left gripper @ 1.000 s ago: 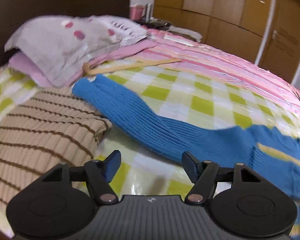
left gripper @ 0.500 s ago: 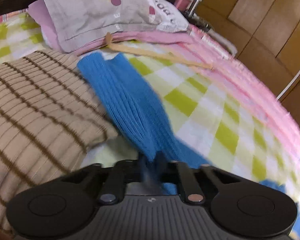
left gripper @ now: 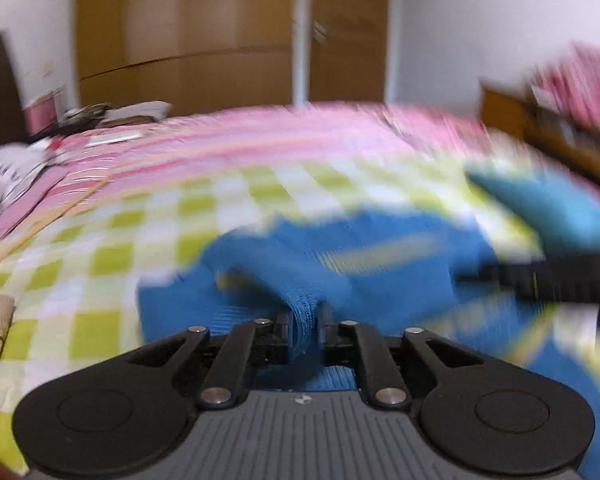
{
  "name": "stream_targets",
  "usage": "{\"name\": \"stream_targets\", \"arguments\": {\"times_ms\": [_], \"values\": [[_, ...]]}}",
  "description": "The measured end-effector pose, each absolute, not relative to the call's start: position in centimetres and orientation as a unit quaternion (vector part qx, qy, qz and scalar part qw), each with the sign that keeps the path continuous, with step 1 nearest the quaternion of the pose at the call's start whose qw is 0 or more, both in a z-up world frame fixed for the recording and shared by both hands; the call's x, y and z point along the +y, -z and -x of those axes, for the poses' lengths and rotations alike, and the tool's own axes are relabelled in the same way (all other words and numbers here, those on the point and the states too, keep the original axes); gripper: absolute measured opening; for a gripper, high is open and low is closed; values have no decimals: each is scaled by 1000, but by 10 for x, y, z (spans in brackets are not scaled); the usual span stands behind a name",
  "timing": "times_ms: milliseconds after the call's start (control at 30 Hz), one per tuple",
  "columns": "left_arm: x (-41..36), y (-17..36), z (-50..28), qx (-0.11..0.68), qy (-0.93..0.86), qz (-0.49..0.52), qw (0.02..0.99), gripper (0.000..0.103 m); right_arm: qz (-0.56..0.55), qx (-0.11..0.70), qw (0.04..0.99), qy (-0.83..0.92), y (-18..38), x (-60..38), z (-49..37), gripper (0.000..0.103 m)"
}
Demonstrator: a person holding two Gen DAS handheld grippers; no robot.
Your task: Fold small clothes
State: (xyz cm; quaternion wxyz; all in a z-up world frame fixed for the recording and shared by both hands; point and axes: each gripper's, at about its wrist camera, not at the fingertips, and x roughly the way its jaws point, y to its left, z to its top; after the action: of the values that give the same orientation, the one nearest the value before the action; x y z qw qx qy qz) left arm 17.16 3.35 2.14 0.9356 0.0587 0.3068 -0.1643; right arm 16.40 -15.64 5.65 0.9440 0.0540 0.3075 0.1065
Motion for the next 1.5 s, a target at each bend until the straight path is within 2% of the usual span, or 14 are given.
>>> {"name": "stream_targets", "arguments": {"times_ms": [67,167,367,600,867,900,967,1067,1200,1300,1433,1467,1500], "values": [[30,-5,-161,332,155,-73,927,24,-72,320,938,-108,-53,-164,-166,36],[44,3,-154,360,139,-42,921,25,-114,342,925,-121,-45,-167,-175,36],[69,4,-144,353,113,1,929,29,-187,363,902,-140,-35,-152,-196,38],[85,9,-144,354,122,12,927,30,-125,369,907,-160,-61,-89,-232,40],[99,6,-143,353,120,26,927,31,-27,443,890,-106,-32,-30,-276,39],[100,6,-143,353,120,26,928,31,-34,452,885,-106,-28,-33,-278,35],[99,5,-142,351,120,24,928,33,-46,454,883,-113,-30,-39,-282,10],[97,4,-140,345,120,19,931,35,-78,429,889,-137,-50,-51,-282,7],[97,-1,-138,330,113,14,937,37,-141,335,914,-178,-97,-79,-260,6],[98,-4,-136,319,108,19,941,42,-192,257,928,-191,-113,-116,-226,6],[95,1,-138,321,104,10,941,47,-211,252,936,-129,-74,-166,-192,14],[93,3,-139,324,103,6,940,47,-213,268,934,-103,-57,-177,-188,23],[91,5,-139,328,103,2,939,47,-221,295,926,-78,-41,-190,-186,26]]}}
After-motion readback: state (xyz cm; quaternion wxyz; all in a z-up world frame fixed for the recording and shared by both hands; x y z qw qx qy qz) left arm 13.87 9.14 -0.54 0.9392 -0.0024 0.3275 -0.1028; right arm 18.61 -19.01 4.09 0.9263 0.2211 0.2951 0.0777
